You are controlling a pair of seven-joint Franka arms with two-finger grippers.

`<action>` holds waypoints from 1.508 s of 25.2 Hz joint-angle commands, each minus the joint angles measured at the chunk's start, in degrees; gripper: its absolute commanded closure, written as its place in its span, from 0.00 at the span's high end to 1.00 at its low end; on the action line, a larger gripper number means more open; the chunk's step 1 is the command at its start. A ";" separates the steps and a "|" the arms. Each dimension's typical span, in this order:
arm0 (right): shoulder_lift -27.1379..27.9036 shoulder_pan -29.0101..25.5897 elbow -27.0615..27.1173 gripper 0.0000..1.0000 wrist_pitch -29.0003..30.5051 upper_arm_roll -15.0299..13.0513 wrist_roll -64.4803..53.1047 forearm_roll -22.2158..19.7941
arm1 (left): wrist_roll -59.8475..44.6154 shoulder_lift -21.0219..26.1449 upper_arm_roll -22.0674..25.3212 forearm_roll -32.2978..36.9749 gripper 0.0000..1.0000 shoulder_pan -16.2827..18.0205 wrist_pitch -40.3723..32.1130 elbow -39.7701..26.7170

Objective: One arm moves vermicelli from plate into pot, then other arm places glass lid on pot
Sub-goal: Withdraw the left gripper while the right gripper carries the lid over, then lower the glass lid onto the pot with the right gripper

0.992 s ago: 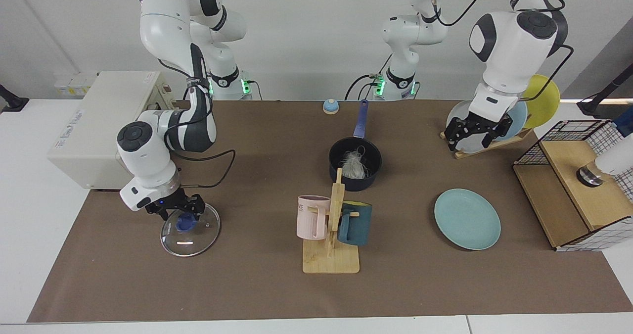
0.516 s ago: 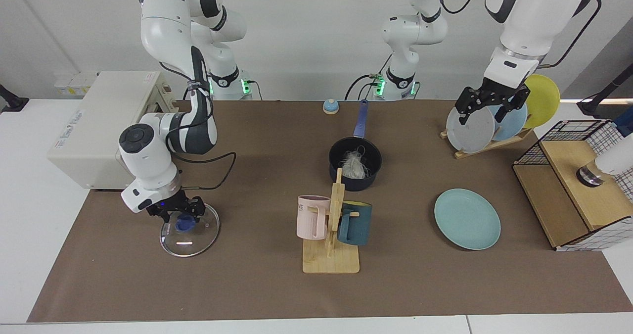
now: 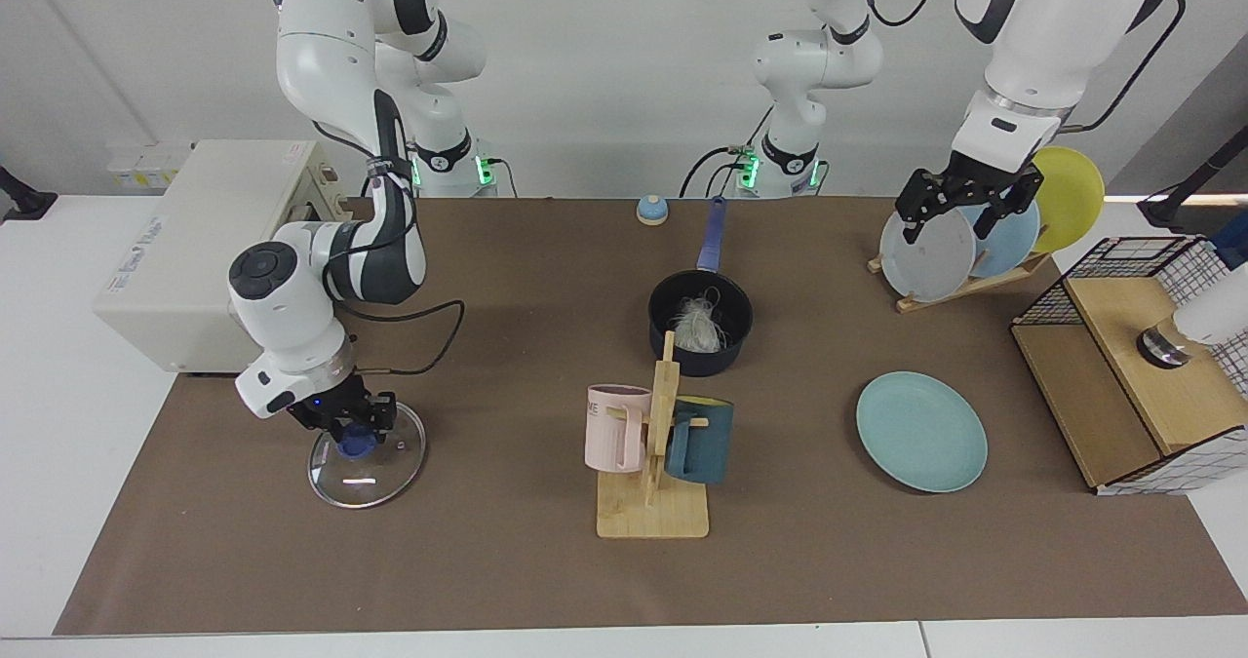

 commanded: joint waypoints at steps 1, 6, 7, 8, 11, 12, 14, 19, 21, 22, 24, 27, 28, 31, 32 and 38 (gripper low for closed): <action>-1.04 -0.16 1.00 0.00 -0.54 0.40 -2.60 2.31 | 0.34 0.10 -0.37 0.60 1.00 0.54 -1.40 0.93; -3.49 0.72 4.08 0.00 -8.54 1.10 -1.81 2.05 | 0.34 0.10 -0.37 0.60 1.00 0.45 -1.40 0.93; -4.55 0.98 4.08 0.00 -9.51 1.37 -1.37 1.44 | 0.34 0.10 -0.37 0.60 1.00 0.45 -1.40 0.93; -5.77 1.59 4.00 0.00 -10.47 1.46 -0.24 1.17 | 0.34 0.10 -0.37 0.60 1.00 0.45 -1.40 0.93; -9.47 3.62 3.82 0.00 -15.91 1.54 5.38 -0.67 | 0.34 0.10 -0.37 0.60 1.00 0.54 -1.40 0.93; -10.87 4.23 3.73 0.00 -18.02 2.07 7.22 -1.46 | 0.34 0.10 -0.37 0.60 1.00 0.54 -1.40 0.93; -13.51 4.15 3.56 0.00 -21.28 5.04 9.43 -3.04 | 0.34 0.10 -0.37 0.60 1.00 0.45 -1.40 0.93; -17.38 1.60 3.47 0.00 -27.00 17.25 24.08 -8.04 | 0.34 0.10 -0.37 0.60 1.00 0.45 -1.40 0.93; -17.74 -0.06 3.47 0.00 -27.71 24.27 30.68 -11.12 | 0.34 0.10 -0.37 0.60 1.00 0.54 -1.40 0.93; -17.83 -0.85 3.47 0.00 -27.62 27.53 33.67 -12.09 | 0.34 0.10 -0.37 0.60 1.00 0.54 -1.40 0.93; -17.83 -2.00 3.64 0.00 -27.62 33.42 38.60 -13.06 | 0.34 0.10 -0.37 0.60 1.00 0.45 -1.40 0.93; -17.30 -1.57 3.99 0.00 -27.10 38.01 43.00 -15.43 | 0.34 0.10 -0.37 0.60 1.00 0.45 -1.40 0.93; -17.04 -1.57 4.08 0.00 -26.75 39.85 44.06 -16.31 | 0.34 0.10 -0.37 0.60 1.00 0.54 -1.40 0.93; -14.33 -1.57 4.78 0.00 -26.74 44.68 45.82 -18.94 | 0.34 0.10 -0.37 0.60 1.00 0.54 -1.40 0.93; -12.75 -1.39 6.61 0.00 -26.83 46.27 47.13 -19.91 | 0.34 0.10 -0.37 0.60 1.00 0.54 -1.40 0.93; 2.71 2.29 19.36 0.00 -28.32 54.88 56.89 -35.35 | 0.34 0.10 -0.37 0.60 1.00 0.45 -1.40 0.93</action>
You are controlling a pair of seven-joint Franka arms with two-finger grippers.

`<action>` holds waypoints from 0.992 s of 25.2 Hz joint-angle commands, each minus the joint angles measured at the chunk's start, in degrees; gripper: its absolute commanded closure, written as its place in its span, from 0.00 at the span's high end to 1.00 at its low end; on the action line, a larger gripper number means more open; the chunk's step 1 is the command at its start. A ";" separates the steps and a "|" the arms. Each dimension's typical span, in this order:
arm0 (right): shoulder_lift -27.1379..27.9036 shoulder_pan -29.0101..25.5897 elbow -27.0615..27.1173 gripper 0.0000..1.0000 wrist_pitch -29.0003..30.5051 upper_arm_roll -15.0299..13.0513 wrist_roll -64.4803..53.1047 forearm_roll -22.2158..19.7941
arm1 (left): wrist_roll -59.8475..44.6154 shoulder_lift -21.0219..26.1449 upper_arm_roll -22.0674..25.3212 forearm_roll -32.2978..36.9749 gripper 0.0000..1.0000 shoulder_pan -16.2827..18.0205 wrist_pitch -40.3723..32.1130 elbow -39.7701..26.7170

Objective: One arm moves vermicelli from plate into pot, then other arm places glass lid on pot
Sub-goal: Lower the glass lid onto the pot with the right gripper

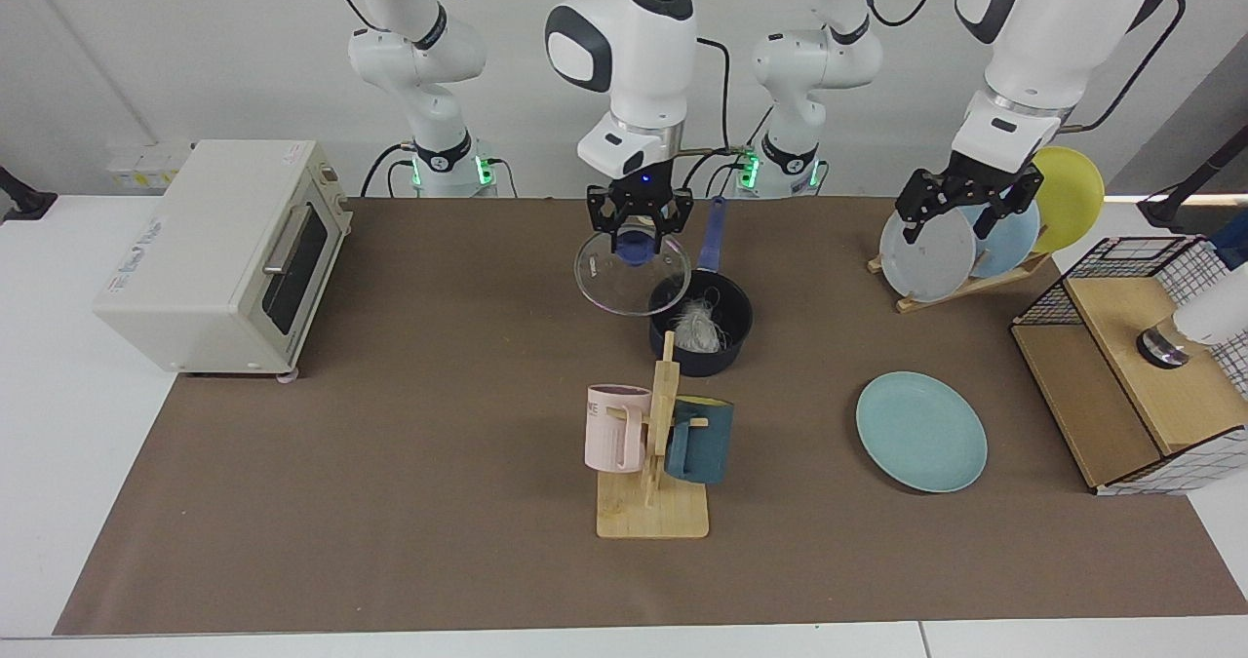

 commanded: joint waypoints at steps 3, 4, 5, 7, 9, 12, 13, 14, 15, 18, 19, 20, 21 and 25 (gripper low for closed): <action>20.16 5.06 16.83 0.00 -3.58 9.42 9.64 -18.85 | 0.34 0.10 -0.39 0.60 1.00 0.45 -1.34 0.93; 21.22 5.24 17.28 0.00 -3.50 10.64 10.09 -19.82 | 0.34 0.10 -0.39 0.60 1.00 0.54 -1.34 0.93; 21.84 5.41 17.37 0.00 -3.06 11.09 10.09 -20.44 | 0.34 0.10 -0.39 0.60 1.00 0.54 -1.34 0.93; 23.34 5.68 17.81 0.00 -2.27 11.36 10.09 -20.88 | 0.25 0.10 -0.39 0.60 1.00 0.45 -1.34 0.93; 24.39 5.85 17.81 0.00 -0.95 11.36 10.09 -20.89 | 0.34 0.10 -0.39 0.60 1.00 0.54 -1.34 0.93; 25.72 6.47 17.11 0.00 -0.95 11.36 10.18 -21.15 | 0.25 0.10 -0.39 0.60 1.00 0.45 -1.34 0.93; 25.98 6.47 16.85 0.00 -1.21 11.36 10.18 -21.15 | 0.34 0.10 -0.39 0.60 1.00 0.54 -1.34 0.93; 26.24 6.38 16.32 0.00 -1.30 11.36 10.27 -21.06 | 0.34 0.10 -0.39 0.60 1.00 0.54 -1.34 0.93; 26.25 6.29 15.88 0.00 -1.30 11.36 10.27 -20.97 | 0.34 0.10 -0.39 0.60 1.00 0.54 -1.34 0.93; 26.07 6.12 15.53 0.00 -1.91 11.36 10.27 -20.89 | 0.34 0.10 -0.39 0.60 1.00 0.45 -1.34 0.93; 25.98 5.77 15.00 0.00 -1.74 11.36 10.27 -20.89 | 0.34 0.10 -0.39 0.60 1.00 0.54 -1.34 0.93; 25.81 5.59 14.13 0.00 -1.65 11.45 10.27 -20.89 | 0.34 0.10 -0.39 0.60 1.00 0.45 -1.34 0.93; 25.63 5.50 13.25 0.00 -1.48 11.45 10.27 -20.89 | 0.34 0.10 -0.39 0.60 1.00 0.54 -1.34 0.93; 25.19 5.41 12.27 0.00 -2.61 12.15 10.27 -20.45 | 0.34 0.10 -0.39 0.60 1.00 0.45 -1.34 0.93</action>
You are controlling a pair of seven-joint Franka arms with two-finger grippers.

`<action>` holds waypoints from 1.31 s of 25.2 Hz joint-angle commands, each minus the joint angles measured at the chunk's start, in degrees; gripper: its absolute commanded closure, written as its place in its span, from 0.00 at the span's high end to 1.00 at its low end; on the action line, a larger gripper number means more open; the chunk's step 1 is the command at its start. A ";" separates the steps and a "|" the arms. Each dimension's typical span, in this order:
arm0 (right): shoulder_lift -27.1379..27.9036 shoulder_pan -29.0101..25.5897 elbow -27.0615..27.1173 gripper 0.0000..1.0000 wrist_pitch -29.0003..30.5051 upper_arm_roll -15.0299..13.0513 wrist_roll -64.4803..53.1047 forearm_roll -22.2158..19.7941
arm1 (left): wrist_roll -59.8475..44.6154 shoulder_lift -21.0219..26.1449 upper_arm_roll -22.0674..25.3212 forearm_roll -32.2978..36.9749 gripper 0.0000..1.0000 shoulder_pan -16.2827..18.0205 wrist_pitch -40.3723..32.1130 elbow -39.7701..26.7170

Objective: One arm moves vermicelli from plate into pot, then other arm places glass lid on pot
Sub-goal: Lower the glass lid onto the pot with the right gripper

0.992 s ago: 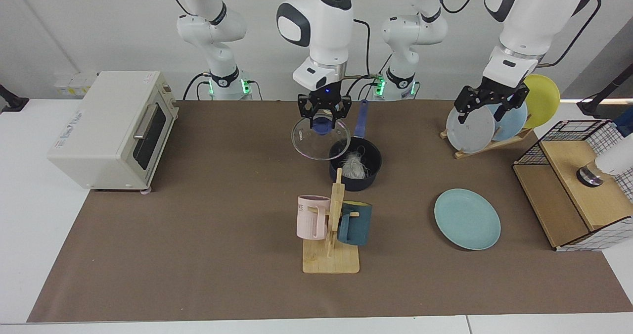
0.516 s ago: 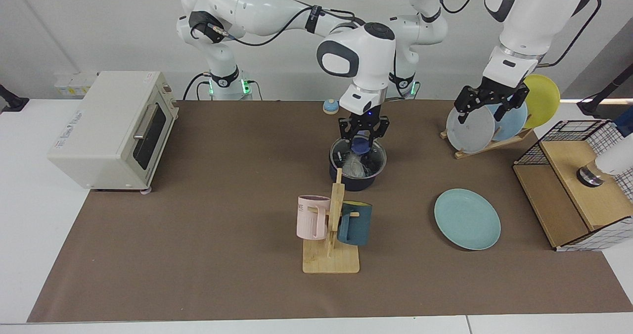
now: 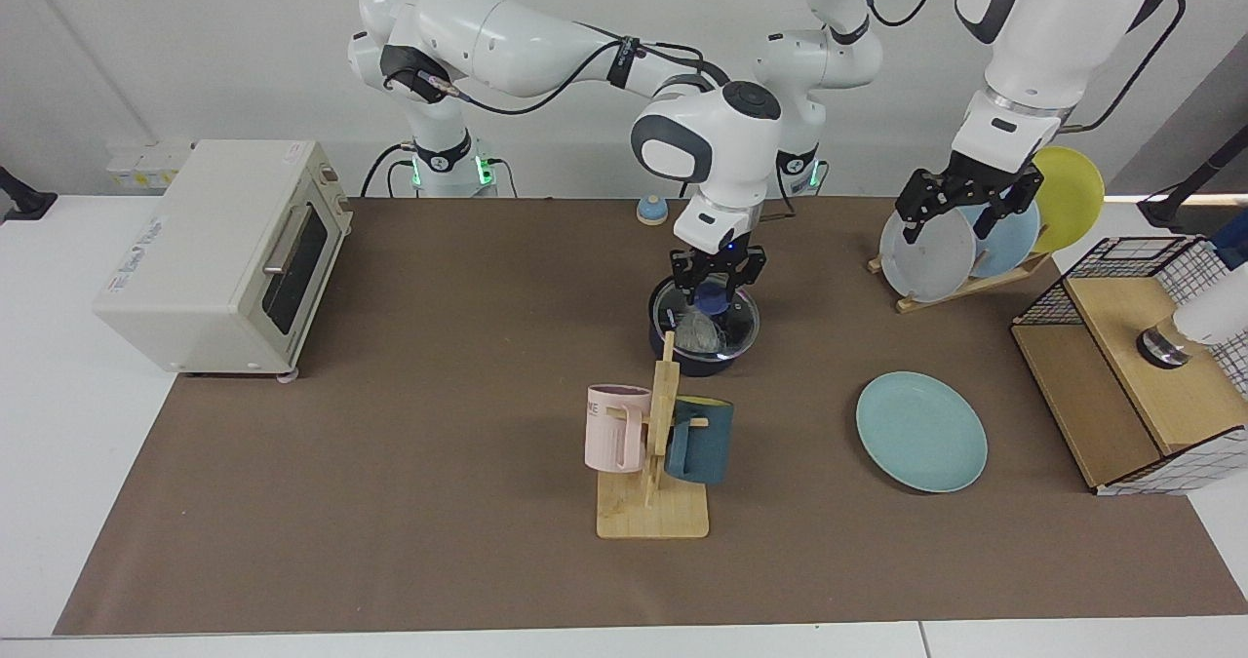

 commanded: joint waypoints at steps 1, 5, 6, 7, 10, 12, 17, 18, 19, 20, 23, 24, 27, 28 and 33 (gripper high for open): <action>-0.62 -1.11 -2.45 0.00 -2.01 1.94 1.04 -0.66 | 0.34 0.10 -0.39 0.60 1.00 0.45 -1.33 0.93; -0.89 -1.11 -2.63 0.00 -2.80 2.03 1.04 -0.57 | 0.34 0.10 -0.39 0.60 1.00 0.45 -1.33 0.93; -1.15 -1.11 -2.80 0.00 -3.15 2.03 1.04 -0.57 | 0.34 0.10 -0.39 0.60 1.00 0.45 -1.33 0.93; -1.33 -1.29 -3.24 0.00 -3.42 2.03 1.04 -0.57 | 0.34 0.10 -0.39 0.60 1.00 0.45 -1.33 0.93; -1.68 -2.34 -4.56 0.00 -3.25 2.03 1.04 -1.10 | 0.34 0.10 -0.39 0.60 1.00 0.54 -1.33 0.93; -1.68 -2.52 -4.56 0.00 -2.98 2.03 1.13 -1.19 | 0.34 0.10 -0.39 0.60 1.00 0.54 -1.33 0.93; -1.68 -3.31 -5.09 0.00 -2.28 2.03 1.13 -1.10 | 0.34 0.10 -0.39 0.60 1.00 0.45 -1.33 0.93; -1.68 -3.31 -5.09 0.00 -2.19 2.03 1.04 -1.10 | 0.34 0.10 -0.39 0.60 1.00 0.54 -1.33 0.93; -1.68 -3.31 -5.09 0.00 -2.02 2.03 1.04 -1.10 | 0.34 0.10 -0.39 0.60 1.00 0.45 -1.33 0.93; -1.59 -3.31 -5.09 0.00 -1.93 2.03 1.13 -1.10 | 0.34 0.10 -0.39 0.60 1.00 0.45 -1.33 0.93; -1.59 -3.31 -5.09 0.00 -1.14 2.03 1.13 -1.01 | 0.34 0.10 -0.39 0.60 1.00 0.45 -1.33 0.93; -1.59 -3.31 -5.09 0.00 -0.79 2.03 1.21 -1.01 | 0.34 0.10 -0.39 0.60 1.00 0.45 -1.33 0.93; -1.50 -3.40 -5.09 0.00 0.53 2.12 1.21 -0.83 | 0.34 0.10 -0.39 0.60 1.00 0.45 -1.33 0.93; -1.59 -3.49 -5.09 0.00 0.79 2.12 1.13 -0.83 | 0.34 0.10 -0.39 0.60 1.00 0.45 -1.33 0.93; -1.50 -3.75 -5.09 0.00 0.97 2.12 1.13 -0.83 | 0.34 0.10 -0.39 0.60 1.00 0.45 -1.33 0.93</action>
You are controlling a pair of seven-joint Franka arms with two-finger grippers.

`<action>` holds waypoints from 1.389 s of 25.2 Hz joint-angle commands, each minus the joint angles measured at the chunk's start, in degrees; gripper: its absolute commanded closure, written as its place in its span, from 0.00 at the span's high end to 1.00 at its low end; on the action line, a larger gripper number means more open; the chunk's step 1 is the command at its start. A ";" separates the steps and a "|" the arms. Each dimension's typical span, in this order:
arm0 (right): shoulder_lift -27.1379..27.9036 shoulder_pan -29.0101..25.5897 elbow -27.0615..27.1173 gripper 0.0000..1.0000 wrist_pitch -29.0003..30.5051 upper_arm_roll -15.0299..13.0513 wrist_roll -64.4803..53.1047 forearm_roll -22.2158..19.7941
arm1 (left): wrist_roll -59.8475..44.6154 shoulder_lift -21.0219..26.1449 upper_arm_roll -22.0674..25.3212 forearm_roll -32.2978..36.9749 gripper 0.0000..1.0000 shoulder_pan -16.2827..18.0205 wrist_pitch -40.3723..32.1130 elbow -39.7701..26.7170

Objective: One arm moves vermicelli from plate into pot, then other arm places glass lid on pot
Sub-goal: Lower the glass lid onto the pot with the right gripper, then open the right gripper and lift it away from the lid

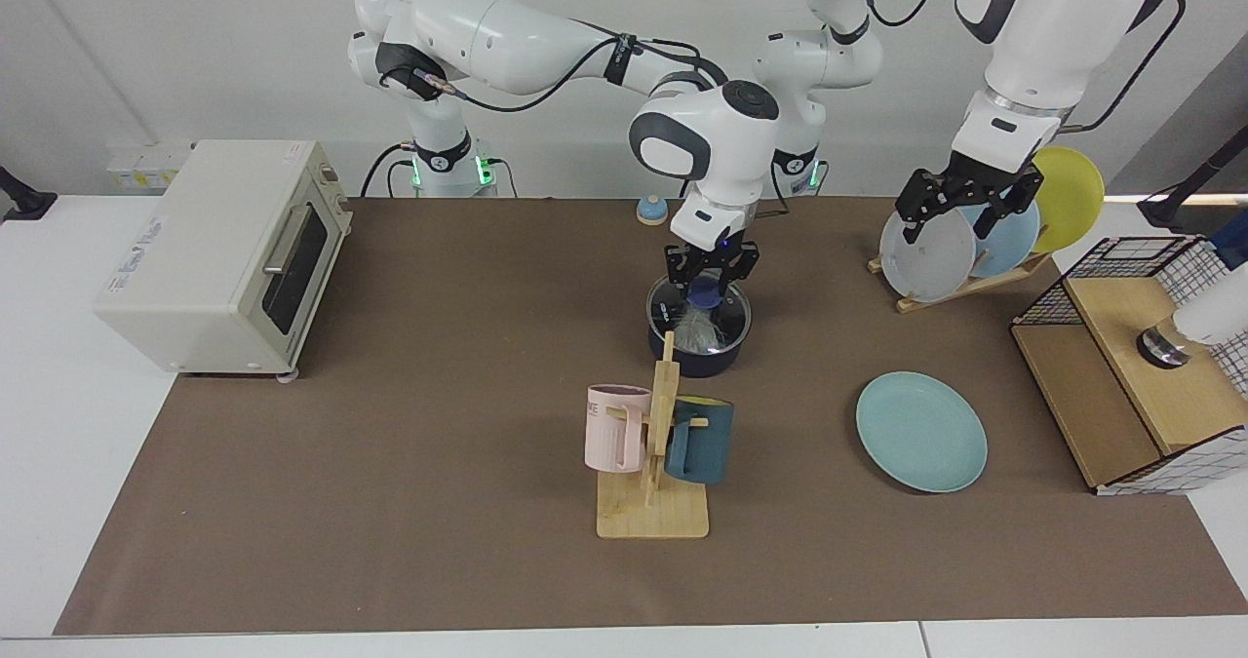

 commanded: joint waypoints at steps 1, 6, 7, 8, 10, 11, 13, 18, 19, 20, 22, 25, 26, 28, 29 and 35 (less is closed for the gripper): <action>-0.86 -2.00 -2.60 0.00 2.17 0.48 1.13 -0.83 | 0.34 0.10 -0.39 0.60 1.00 0.54 -1.32 0.93; -0.86 -2.62 -2.60 0.87 2.17 0.57 0.95 -0.57 | 0.34 0.10 -0.39 0.60 1.00 0.45 -1.32 0.93; -0.86 -3.05 -2.69 0.99 2.17 0.57 0.78 -0.57 | 0.34 0.10 -0.39 0.60 1.00 0.45 -1.32 0.93; -0.95 -3.32 -2.60 1.00 2.08 0.74 0.78 -0.48 | 0.34 0.10 -0.39 0.60 1.00 0.45 -1.32 0.93; -1.04 -4.63 -2.60 1.00 1.47 1.97 0.78 -0.48 | 0.34 0.10 -0.39 0.60 1.00 0.45 -1.32 0.93; -1.04 -5.69 -2.52 1.00 0.95 3.02 0.69 -0.48 | 0.34 0.01 -0.39 0.60 1.00 0.45 -1.32 0.93; -1.47 -6.83 -2.17 1.00 -0.54 4.78 0.60 -0.39 | 0.34 0.10 -0.39 0.60 1.00 0.54 -1.32 0.93; -4.28 -4.47 3.19 1.00 -8.63 2.33 -0.89 -0.04 | 0.34 0.10 -0.39 0.60 1.00 0.45 -1.32 0.93; -5.33 -4.29 3.63 1.00 -9.42 1.10 -1.94 0.13 | 0.34 0.10 -0.39 0.60 1.00 0.45 -1.32 0.93; -6.91 -4.12 3.72 1.00 -9.87 -0.39 -3.69 1.27 | 0.34 0.10 -0.39 0.60 1.00 0.54 -1.32 0.93; -11.12 -4.03 3.72 1.00 -9.96 -5.56 -8.08 6.00 | 0.34 0.10 -0.39 0.60 1.00 0.54 -1.32 0.93; -20.68 1.12 2.15 1.00 -9.61 -25.34 -19.73 21.32 | 0.34 0.10 -0.39 0.60 1.00 0.54 -1.32 0.93; -23.16 3.07 0.58 1.00 -8.91 -31.37 -23.18 25.15 | 0.34 0.10 -0.39 0.60 1.00 0.54 -1.32 0.93; -27.47 3.80 -3.72 1.00 -7.07 -39.22 -29.69 32.01 | 0.34 0.10 -0.39 0.60 1.00 0.45 -1.32 0.93; -28.88 3.01 -4.96 1.00 -6.62 -40.64 -31.55 33.43 | 0.25 0.10 -0.39 0.60 1.00 0.54 -1.32 0.93; -33.02 0.37 -6.47 1.00 -7.32 -47.50 -33.68 34.41 | 0.34 0.10 -0.39 0.60 1.00 0.45 -1.32 0.93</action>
